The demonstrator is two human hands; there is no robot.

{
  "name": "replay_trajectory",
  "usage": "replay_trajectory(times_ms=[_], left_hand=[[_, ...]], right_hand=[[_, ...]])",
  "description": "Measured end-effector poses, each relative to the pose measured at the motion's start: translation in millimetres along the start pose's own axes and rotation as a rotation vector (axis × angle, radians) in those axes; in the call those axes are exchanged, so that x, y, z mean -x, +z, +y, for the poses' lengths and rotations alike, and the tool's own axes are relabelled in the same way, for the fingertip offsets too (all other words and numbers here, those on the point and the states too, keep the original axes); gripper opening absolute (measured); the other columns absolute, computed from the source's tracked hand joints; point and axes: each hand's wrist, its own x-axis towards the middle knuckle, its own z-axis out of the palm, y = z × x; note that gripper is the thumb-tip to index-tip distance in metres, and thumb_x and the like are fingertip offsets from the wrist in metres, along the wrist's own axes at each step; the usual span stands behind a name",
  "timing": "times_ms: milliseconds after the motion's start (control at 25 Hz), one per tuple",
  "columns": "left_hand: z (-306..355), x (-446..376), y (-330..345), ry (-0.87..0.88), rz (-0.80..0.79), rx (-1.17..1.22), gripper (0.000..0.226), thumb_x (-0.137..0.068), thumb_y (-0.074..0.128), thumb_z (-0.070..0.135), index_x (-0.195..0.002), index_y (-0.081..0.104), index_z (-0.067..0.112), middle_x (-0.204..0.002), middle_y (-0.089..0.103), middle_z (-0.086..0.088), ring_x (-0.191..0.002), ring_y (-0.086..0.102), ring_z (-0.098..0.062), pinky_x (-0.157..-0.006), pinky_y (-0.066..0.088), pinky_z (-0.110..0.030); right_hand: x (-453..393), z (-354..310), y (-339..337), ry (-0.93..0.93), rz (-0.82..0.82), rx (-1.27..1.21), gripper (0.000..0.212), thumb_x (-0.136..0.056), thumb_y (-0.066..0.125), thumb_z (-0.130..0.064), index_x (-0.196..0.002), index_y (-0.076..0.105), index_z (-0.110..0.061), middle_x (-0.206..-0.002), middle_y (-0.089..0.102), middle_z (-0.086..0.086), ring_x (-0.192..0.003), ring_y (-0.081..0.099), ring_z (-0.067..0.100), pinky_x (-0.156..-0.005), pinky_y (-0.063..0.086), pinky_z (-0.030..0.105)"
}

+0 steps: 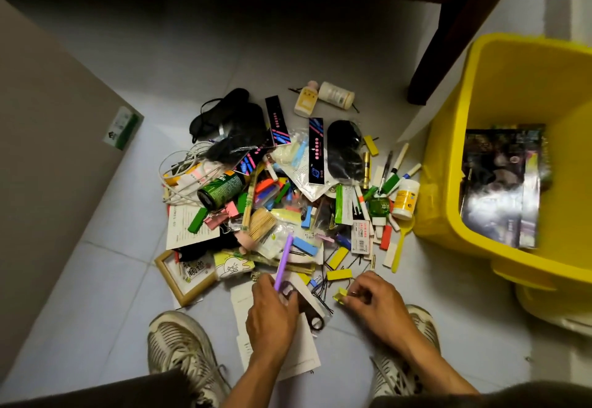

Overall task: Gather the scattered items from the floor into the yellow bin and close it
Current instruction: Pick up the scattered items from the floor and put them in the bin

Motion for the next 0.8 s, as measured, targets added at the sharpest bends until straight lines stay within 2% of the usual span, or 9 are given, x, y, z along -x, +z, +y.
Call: replay_trajectory(times_ms=[120, 200, 360, 440, 520, 600, 640, 720, 800], left_hand=[[-2.9, -11.3, -4.3, 0.017, -0.081, 0.021, 0.016, -0.095, 0.055, 0.036, -0.093, 0.051, 0.021, -0.088, 0.061, -0.001, -0.073, 0.056, -0.019, -0.062, 0.048, -0.035], [0.4, -10.5, -7.0, 0.088, -0.116, 0.087, 0.021, -0.097, 0.052, 0.033, -0.080, 0.053, 0.021, -0.076, 0.059, -0.003, -0.068, 0.055, -0.020, -0.063, 0.049, -0.039], [56.1, 10.1, -24.4, 0.133, -0.275, 0.434, 0.016, -0.097, 0.052, 0.025, -0.087, 0.060, 0.015, -0.064, 0.057, -0.006, -0.058, 0.052, -0.022, -0.057, 0.051, -0.047], [110.7, 26.0, -36.6, 0.139, -0.431, 0.592, 0.015, -0.099, 0.051, 0.026, -0.096, 0.060, 0.015, -0.057, 0.057, -0.003, -0.050, 0.053, -0.020, -0.047, 0.046, -0.037], [171.1, 42.1, -48.1, 0.187, -0.581, 0.655, 0.013, -0.099, 0.051, 0.025, -0.100, 0.060, 0.017, -0.054, 0.059, 0.001, -0.043, 0.053, -0.016, -0.038, 0.038, -0.024], [233.2, 59.3, -57.8, 0.280, -0.698, 0.667, 0.016, -0.099, 0.051, 0.026, -0.104, 0.060, 0.014, -0.060, 0.062, -0.001, -0.044, 0.056, -0.016, -0.039, 0.040, -0.022], [262.0, 66.8, -62.3, 0.299, -0.744, 0.697, 0.022, -0.099, 0.051, 0.032, -0.106, 0.059, 0.012, -0.067, 0.063, -0.003, -0.051, 0.061, -0.018, -0.043, 0.047, -0.024], [304.8, 74.9, -68.8, 0.305, -0.781, 0.765, 0.038, -0.098, 0.047, 0.050, -0.109, 0.060, 0.015, -0.090, 0.066, -0.006, -0.078, 0.067, -0.025, -0.072, 0.060, -0.039], [316.6, 70.9, -71.1, 0.326, -0.632, 0.723, 0.049, -0.097, 0.039, 0.057, -0.124, 0.059, 0.021, -0.117, 0.063, -0.006, -0.108, 0.061, -0.027, -0.099, 0.049, -0.049]], right_hand=[[5.5, -7.3, -15.2, 0.042, 0.016, -0.135, 0.016, -0.084, 0.073, -0.033, -0.073, 0.061, -0.029, -0.116, 0.054, -0.020, -0.104, 0.053, 0.001, -0.091, 0.044, 0.020], [4.6, -15.5, -26.2, 0.121, 0.069, -0.289, 0.014, -0.084, 0.075, -0.023, -0.074, 0.066, -0.020, -0.130, 0.055, -0.017, -0.115, 0.053, 0.004, -0.098, 0.045, 0.029], [14.5, -42.9, -67.2, 0.223, 0.192, -0.793, 0.010, -0.083, 0.075, -0.014, -0.076, 0.069, -0.010, -0.101, 0.071, 0.008, -0.080, 0.070, 0.023, -0.070, 0.059, 0.033], [35.7, -52.8, -103.3, 0.186, 0.333, -1.015, 0.006, -0.076, 0.076, -0.022, -0.074, 0.073, -0.017, -0.082, 0.071, 0.007, -0.073, 0.070, 0.020, -0.065, 0.059, 0.031], [55.0, -59.2, -139.5, 0.170, 0.545, -1.125, 0.008, -0.072, 0.076, -0.025, -0.075, 0.074, -0.018, -0.079, 0.072, 0.005, -0.073, 0.071, 0.018, -0.062, 0.059, 0.028], [67.3, -65.5, -177.1, 0.165, 0.767, -1.119, 0.010, -0.075, 0.077, -0.021, -0.080, 0.071, -0.014, -0.080, 0.072, 0.006, -0.073, 0.070, 0.018, -0.058, 0.057, 0.023], [68.9, -68.7, -194.0, 0.154, 0.840, -1.119, 0.012, -0.079, 0.076, -0.016, -0.087, 0.069, -0.011, -0.084, 0.070, 0.007, -0.074, 0.069, 0.019, -0.058, 0.057, 0.022], [68.4, -80.3, -221.3, 0.114, 0.867, -1.102, 0.027, -0.085, 0.072, -0.011, -0.111, 0.064, -0.008, -0.099, 0.068, 0.007, -0.089, 0.068, 0.022, -0.071, 0.059, 0.024], [67.0, -88.8, -230.9, 0.089, 0.816, -0.982, 0.047, -0.088, 0.070, -0.008, -0.132, 0.055, -0.014, -0.111, 0.064, 0.000, -0.104, 0.064, 0.019, -0.086, 0.055, 0.029]])
